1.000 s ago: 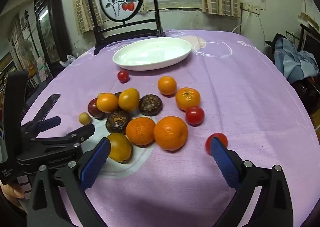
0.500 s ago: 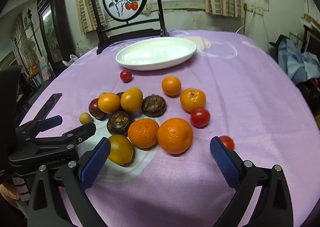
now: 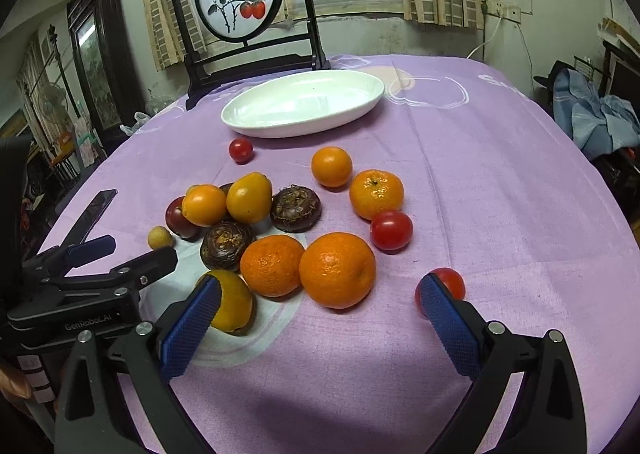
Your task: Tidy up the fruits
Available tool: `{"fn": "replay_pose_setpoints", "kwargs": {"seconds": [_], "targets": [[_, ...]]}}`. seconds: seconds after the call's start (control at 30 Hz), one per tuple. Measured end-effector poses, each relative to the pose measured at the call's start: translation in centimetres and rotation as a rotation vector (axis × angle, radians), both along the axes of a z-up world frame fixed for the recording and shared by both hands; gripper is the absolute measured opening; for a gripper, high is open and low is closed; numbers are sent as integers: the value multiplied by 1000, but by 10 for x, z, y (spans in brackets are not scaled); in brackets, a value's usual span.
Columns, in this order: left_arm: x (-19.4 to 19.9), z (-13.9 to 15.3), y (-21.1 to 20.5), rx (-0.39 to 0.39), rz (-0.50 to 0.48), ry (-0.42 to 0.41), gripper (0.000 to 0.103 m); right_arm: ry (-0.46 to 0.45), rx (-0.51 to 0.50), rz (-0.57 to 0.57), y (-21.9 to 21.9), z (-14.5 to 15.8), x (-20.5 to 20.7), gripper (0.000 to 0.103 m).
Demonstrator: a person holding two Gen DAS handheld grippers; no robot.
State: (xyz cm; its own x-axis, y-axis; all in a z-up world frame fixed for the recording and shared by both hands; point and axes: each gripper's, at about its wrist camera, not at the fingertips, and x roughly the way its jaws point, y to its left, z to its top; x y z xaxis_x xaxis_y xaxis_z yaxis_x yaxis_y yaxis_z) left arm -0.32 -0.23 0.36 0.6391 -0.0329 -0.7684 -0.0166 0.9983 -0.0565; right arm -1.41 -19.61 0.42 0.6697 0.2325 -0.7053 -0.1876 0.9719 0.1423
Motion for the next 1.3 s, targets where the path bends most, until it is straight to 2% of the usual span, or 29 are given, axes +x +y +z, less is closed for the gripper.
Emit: {"fn": "replay_pose_setpoints", "kwargs": {"seconds": [1.3], "targets": [[-1, -1, -2, 10, -6, 4, 99, 18, 5, 9, 2, -3, 2, 100]]}}
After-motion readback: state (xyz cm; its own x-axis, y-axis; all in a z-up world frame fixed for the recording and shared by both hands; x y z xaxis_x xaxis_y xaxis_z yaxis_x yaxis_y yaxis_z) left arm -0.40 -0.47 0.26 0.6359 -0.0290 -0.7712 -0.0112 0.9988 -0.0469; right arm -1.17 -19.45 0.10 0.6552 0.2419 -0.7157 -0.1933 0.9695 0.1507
